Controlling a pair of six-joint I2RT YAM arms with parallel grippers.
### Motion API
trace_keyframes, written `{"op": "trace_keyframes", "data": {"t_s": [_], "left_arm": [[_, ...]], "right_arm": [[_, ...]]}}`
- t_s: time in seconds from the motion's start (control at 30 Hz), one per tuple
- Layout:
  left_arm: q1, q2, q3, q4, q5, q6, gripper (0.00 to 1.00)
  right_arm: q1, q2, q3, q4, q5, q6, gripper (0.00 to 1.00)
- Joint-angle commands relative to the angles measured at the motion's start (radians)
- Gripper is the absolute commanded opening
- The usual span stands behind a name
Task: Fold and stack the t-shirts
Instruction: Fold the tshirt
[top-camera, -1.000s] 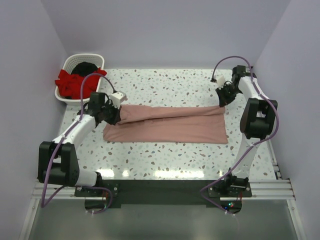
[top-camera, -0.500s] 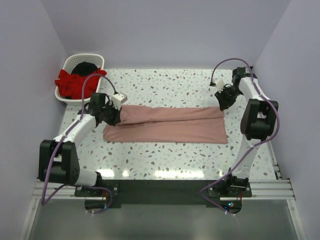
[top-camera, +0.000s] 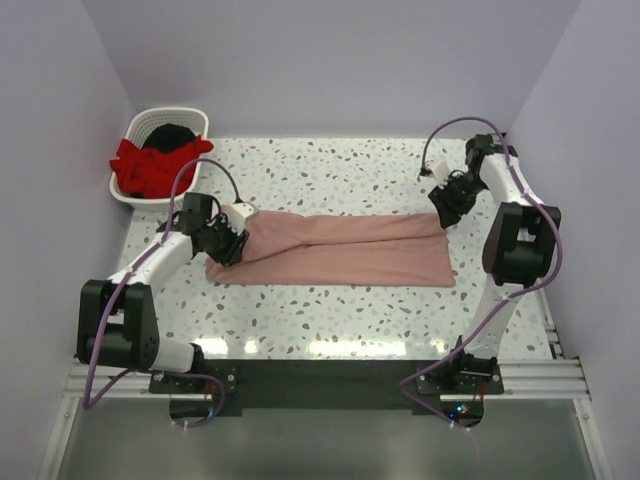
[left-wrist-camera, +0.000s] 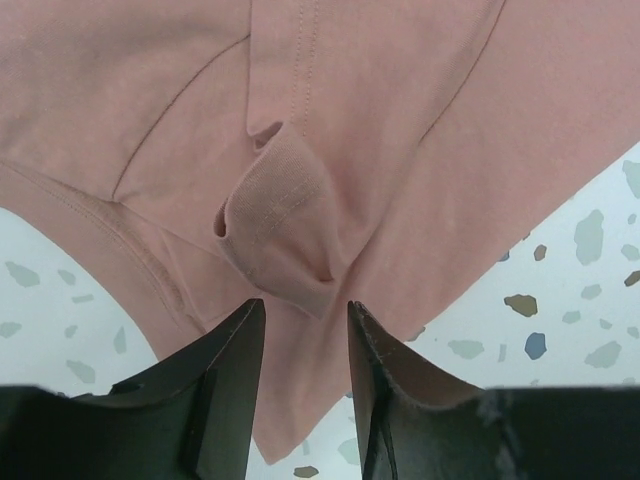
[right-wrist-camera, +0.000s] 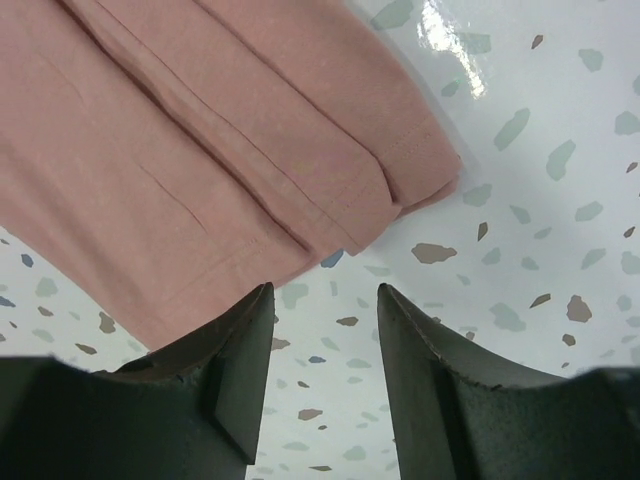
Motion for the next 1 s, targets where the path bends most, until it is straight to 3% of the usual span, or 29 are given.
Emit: {"op": "trace_keyframes", "data": {"t_s": [0.0,0.17,0.3,0.43,0.7,0.83,0.97], "left_arm": [[0.002,-0.02,0.027,-0.025,0.024,0.044,0.44],[0.002,-0.018,0.101,-0.025,0.091,0.02,0.46],[-0.011,0.086,0.257,-0.029,0.148,-0.003,0.53],[-0.09,0.201,0.403,-0.049,0.166,-0.013,0.56],[-0.242,0.452,0.636,-0.154,0.137,0.109,0.6],[-0.282,0.505,0.678,-0.169,0.114,0.13,0.61],[-0.323,0.536,0.686,-0.171,0.085,0.156,0.62]], "right_arm": [[0.029,-0.016,0.068,-0.022,0.009,0.059,0.5],[0.056,0.046,0.12,0.007,0.041,0.119,0.46],[0.062,0.106,0.18,0.007,0.064,0.126,0.43],[0.062,0.149,0.215,-0.017,0.074,0.116,0.41],[0.062,0.162,0.196,-0.039,0.087,0.08,0.38],[0.062,0.146,0.156,-0.037,0.094,0.059,0.28],[0.062,0.146,0.139,-0.033,0.102,0.054,0.25]]}}
